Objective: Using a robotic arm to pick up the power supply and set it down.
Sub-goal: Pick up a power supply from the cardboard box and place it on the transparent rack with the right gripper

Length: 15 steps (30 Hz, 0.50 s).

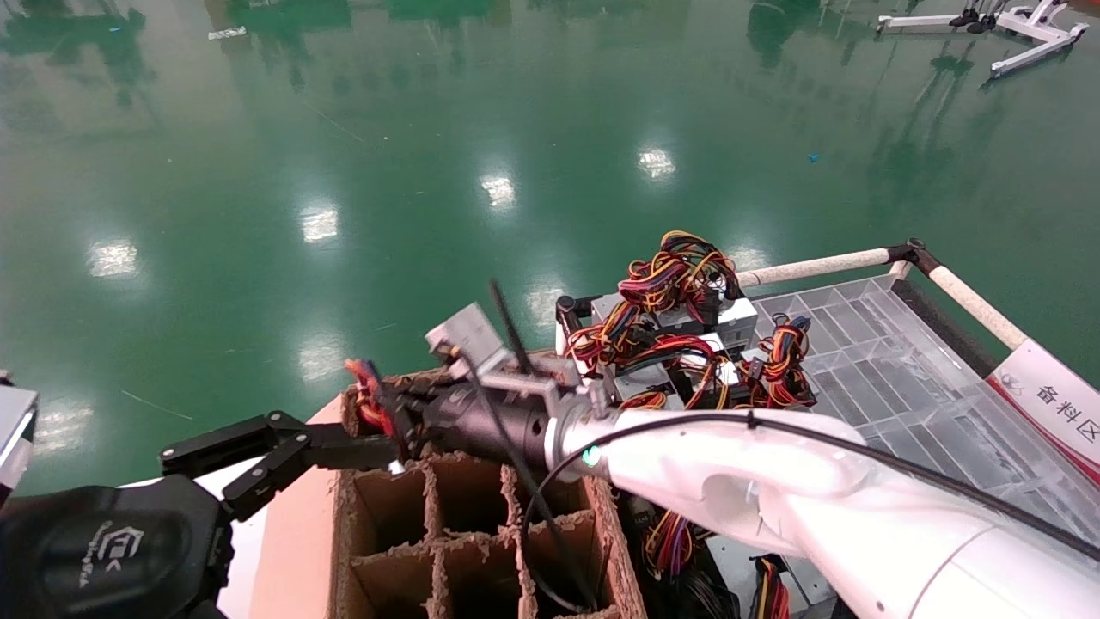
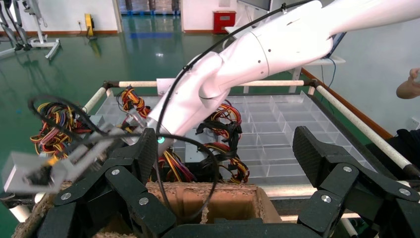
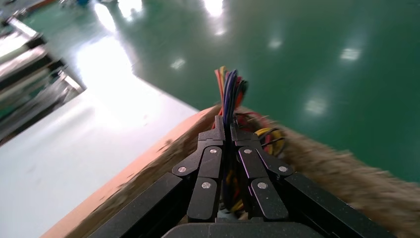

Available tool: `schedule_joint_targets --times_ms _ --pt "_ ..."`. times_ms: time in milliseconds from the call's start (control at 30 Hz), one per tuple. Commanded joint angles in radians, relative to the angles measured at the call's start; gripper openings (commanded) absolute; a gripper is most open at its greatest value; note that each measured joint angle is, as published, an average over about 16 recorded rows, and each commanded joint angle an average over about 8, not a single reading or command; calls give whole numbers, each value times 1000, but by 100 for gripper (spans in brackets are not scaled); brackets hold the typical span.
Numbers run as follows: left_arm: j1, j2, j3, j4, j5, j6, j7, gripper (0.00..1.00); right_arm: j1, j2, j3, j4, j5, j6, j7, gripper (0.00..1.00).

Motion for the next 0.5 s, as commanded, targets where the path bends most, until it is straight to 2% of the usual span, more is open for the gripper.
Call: schedule_joint_targets --times_ms 33,233,500 --pt "0 0 0 0 0 0 0 100 6 -1 9 -22 20 7 -10 0" --pt "0 0 0 0 0 0 0 100 24 -1 26 -31 99 46 21 0" --pt "0 0 1 0 0 0 0 100 54 11 50 -85 192 -56 40 0"
